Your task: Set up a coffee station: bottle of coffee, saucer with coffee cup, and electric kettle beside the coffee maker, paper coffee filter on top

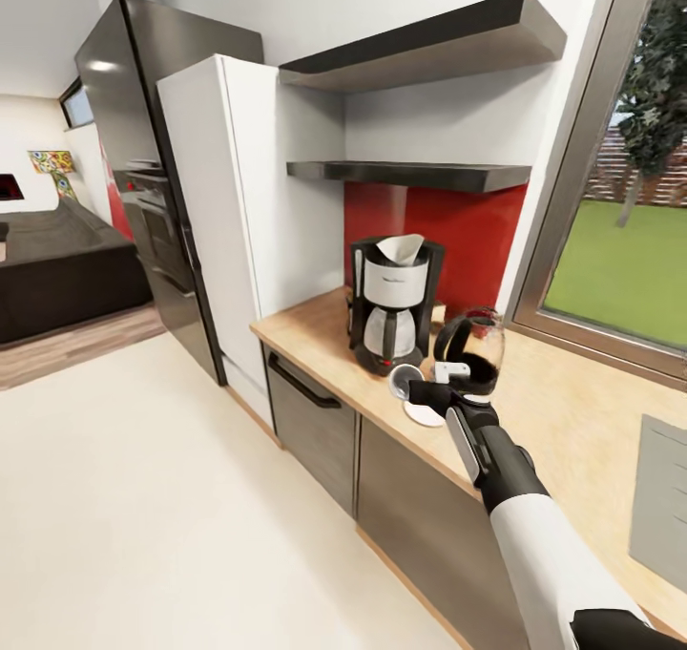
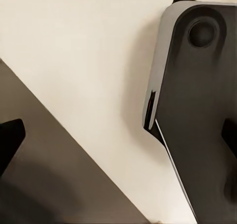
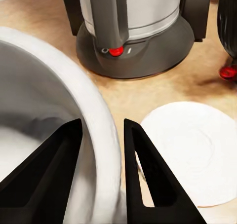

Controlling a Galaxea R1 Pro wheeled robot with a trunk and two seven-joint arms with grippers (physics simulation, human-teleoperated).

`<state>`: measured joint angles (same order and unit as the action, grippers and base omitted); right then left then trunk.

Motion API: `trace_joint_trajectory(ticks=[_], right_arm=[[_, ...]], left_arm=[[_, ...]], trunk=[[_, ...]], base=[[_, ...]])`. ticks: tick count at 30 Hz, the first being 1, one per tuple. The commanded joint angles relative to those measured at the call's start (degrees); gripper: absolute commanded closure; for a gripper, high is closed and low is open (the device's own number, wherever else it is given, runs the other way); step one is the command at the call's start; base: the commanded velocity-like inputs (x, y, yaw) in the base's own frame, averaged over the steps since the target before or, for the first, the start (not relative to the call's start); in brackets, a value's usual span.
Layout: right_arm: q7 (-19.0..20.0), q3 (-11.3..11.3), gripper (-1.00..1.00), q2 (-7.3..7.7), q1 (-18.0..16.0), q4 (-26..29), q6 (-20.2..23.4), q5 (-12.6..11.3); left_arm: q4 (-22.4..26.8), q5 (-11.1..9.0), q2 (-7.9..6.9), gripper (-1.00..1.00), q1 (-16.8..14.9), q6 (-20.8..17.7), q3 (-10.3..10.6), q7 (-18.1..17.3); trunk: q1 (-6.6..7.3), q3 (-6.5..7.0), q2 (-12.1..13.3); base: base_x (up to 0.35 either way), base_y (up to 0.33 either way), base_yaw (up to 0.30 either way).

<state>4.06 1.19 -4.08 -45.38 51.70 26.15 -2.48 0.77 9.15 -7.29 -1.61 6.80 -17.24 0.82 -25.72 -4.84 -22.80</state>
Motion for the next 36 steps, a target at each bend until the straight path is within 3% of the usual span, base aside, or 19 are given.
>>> trace_joint_trajectory(ticks=[1, 15, 20, 24, 27, 29, 31, 32, 36], right_arm=[[0.1, 0.12, 1.0, -0.05, -0.06, 0.03, 0.3, -0.25], [0.07, 0.12, 1.0, -0.1, -0.06, -0.24, 0.3, -0.16], [-0.2, -0.03, 1.0, -0.26, -0.06, -6.72, 0.32, -0.08], [-11.03, 0.19, 1.0, -0.19, -0.06, -10.89, 0.48, -0.22], [-15.23, 0.13, 1.0, -0.27, -0.06, -11.16, 0.71, -0.19], [-16.13, 0.13, 1.0, -0.29, -0.06, -11.16, 1.66, -0.19], [-16.69, 0.17, 1.0, -0.31, -0.06, -10.96, 5.13, -0.31], [-16.91, 0.19, 1.0, -0.33, -0.06, -10.28, 8.9, -0.43], [-17.05, 0.13, 1.0, -0.47, -0.06, -6.74, 11.88, -0.57]], left_arm=[[-0.07, 0.6, -0.01, -1.0, -0.05, 0.23, -0.44, 0.09], [-0.04, 0.65, -0.05, -1.0, -0.06, 0.22, -0.39, 0.08], [0.01, 0.76, -0.09, -1.0, -0.05, 0.07, -0.13, 0.04], [0.01, 1.12, -0.18, -1.0, -0.05, 0.06, 0.32, -0.01], [0.02, 1.18, -0.18, -1.0, -0.06, 0.05, 0.35, -0.01], [0.02, 1.2, -0.18, -1.0, -0.04, 0.03, 0.36, 0.01], [0.02, 1.2, -0.14, -1.0, -0.04, -0.01, 0.36, 0.01], [0.02, 1.19, -0.12, -1.0, -0.07, -0.05, 0.36, 0.04], [0.02, 1.21, -0.15, -1.0, -0.19, -0.11, 0.36, 0.06]], trunk=[[-0.06, -0.13, -0.12], [-0.06, -0.13, -0.12], [-0.06, -0.13, -0.12], [-0.06, -0.13, -0.12], [-0.06, -0.13, -0.12], [-0.06, -0.13, -0.12], [-0.06, -0.13, -0.12], [-0.06, -0.13, -0.12], [-0.06, -0.13, -0.12]], base=[[0.283, 0.221, -0.258], [0.198, 0.152, -0.265], [0.003, 0.002, -0.266], [0.0, 0.0, -0.098], [0.0, 0.0, -0.014], [0.0, 0.0, -0.004], [0.0, 0.0, -0.002], [0.0, 0.0, 0.0], [0.0, 0.0, 0.0]])
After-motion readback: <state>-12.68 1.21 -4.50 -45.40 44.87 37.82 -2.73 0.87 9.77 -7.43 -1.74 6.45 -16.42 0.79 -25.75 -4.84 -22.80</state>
